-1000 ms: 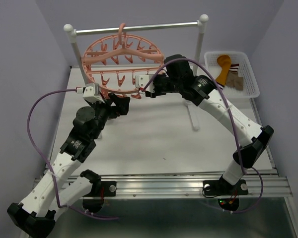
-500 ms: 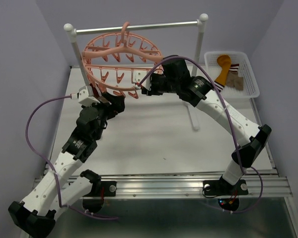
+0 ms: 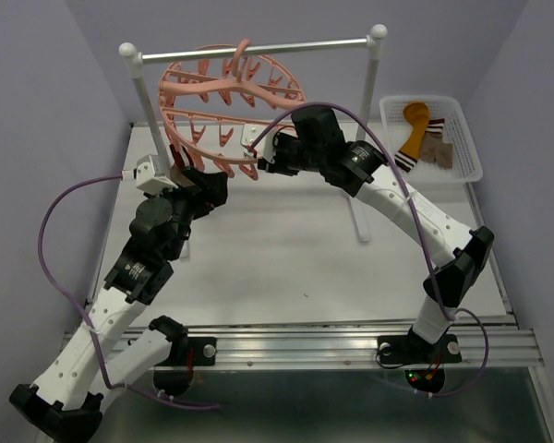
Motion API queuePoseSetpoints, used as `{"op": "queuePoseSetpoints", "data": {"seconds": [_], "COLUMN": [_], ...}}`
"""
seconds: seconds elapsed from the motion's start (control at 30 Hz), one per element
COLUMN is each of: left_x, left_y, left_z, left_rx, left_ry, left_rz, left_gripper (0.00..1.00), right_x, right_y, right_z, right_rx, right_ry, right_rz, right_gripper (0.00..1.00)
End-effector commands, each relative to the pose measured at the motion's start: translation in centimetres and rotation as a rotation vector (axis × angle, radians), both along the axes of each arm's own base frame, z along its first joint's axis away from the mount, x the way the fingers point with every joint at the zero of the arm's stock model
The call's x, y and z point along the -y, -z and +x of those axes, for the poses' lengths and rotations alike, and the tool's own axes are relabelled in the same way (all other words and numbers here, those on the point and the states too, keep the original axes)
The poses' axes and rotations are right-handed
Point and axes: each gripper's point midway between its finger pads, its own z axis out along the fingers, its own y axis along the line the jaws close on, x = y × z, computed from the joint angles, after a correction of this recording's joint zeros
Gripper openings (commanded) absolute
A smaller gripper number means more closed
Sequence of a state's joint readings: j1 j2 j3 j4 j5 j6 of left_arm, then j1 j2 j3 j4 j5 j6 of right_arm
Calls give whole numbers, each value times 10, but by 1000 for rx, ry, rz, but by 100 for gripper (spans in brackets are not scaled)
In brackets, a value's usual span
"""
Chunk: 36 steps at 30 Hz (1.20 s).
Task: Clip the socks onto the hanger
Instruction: Open the clamp at the hanger.
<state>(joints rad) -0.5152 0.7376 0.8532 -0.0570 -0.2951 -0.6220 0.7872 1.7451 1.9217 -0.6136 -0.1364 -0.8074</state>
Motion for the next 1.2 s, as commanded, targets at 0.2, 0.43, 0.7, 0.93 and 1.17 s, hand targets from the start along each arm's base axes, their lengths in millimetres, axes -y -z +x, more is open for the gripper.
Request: {"op": "queuePoseSetpoints", "data": {"seconds": [0.2, 0.43, 0.7, 0.93, 1.17], "left_x": [3, 6, 24, 31, 35], "left_y": [-13, -19, -38, -38, -38], "left_z": [3, 12, 22, 35, 23], "left_rx": [92, 119, 180, 155, 237], "left_ry": [18, 21, 96, 102, 157], "left_rz": [21, 62, 123, 168, 197], "left_gripper": [99, 99, 99, 97, 99], "right_x": [5, 6, 8, 10, 13], "right_y": [-41, -37, -37, -36, -35], "right_z": [16, 12, 9, 9, 8], "right_rx": [32, 26, 26, 27, 33], "right_ry": [125, 110, 103, 107, 104], "right_rz": [129, 108, 98, 92, 76], "right_gripper": [39, 39, 39, 39, 38]}}
